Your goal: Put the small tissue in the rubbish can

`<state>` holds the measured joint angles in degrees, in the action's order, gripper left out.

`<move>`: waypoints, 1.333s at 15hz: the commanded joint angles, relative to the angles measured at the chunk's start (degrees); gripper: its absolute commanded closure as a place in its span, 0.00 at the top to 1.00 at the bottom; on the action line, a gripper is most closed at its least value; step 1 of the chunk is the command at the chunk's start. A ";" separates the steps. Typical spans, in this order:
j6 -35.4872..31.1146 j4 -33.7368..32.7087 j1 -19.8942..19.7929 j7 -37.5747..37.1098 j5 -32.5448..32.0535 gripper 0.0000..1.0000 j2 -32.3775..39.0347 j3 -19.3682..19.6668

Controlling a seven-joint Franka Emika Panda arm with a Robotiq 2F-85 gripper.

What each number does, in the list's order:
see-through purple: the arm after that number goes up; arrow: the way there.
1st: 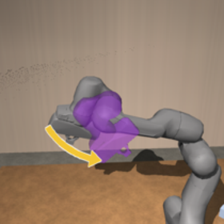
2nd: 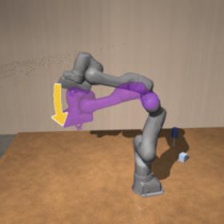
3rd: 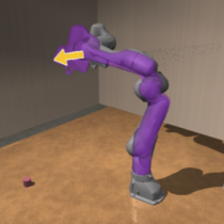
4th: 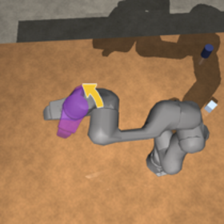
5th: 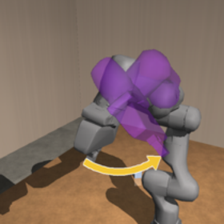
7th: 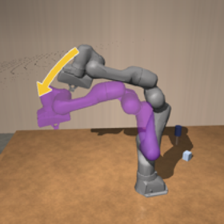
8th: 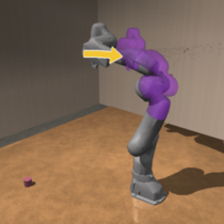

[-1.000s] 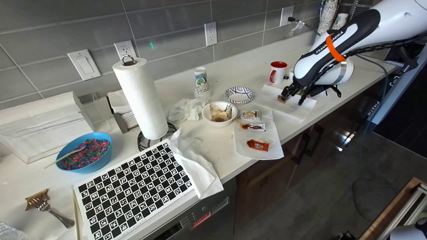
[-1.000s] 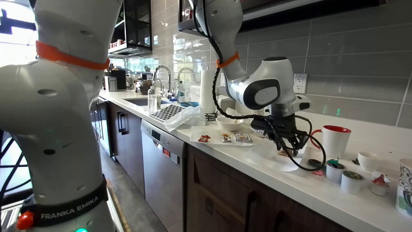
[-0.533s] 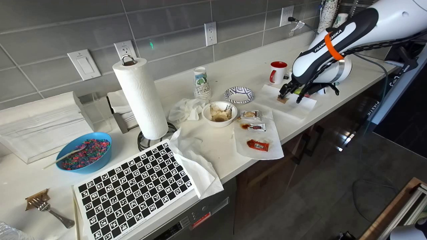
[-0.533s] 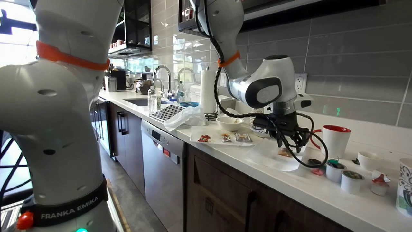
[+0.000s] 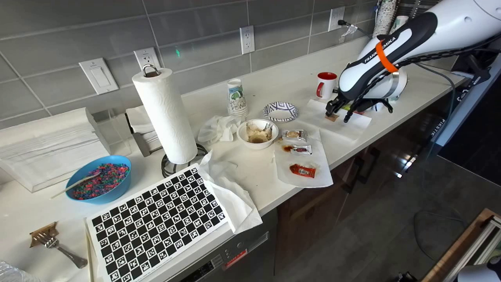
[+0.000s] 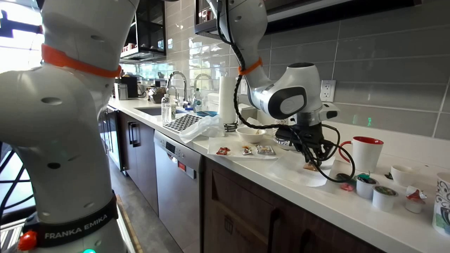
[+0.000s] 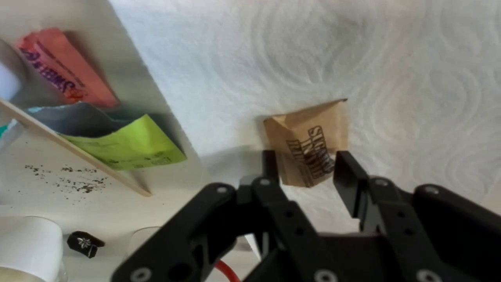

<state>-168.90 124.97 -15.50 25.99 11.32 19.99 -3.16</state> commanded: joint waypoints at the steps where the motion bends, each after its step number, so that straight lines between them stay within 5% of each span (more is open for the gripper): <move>1: -0.98 -0.81 -0.62 0.78 0.70 0.12 1.35 -0.89; 3: -1.03 -0.82 -0.68 0.71 0.75 0.01 1.58 -0.93; 18: -2.12 4.57 2.13 -3.21 -0.83 0.00 -6.02 1.35; 19: -2.56 5.22 2.17 -3.54 -0.69 0.26 -6.37 1.34; 20: -2.91 5.64 2.02 -3.32 0.01 0.28 -6.38 0.95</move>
<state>-169.64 127.10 -14.46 24.51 11.49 15.56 -2.86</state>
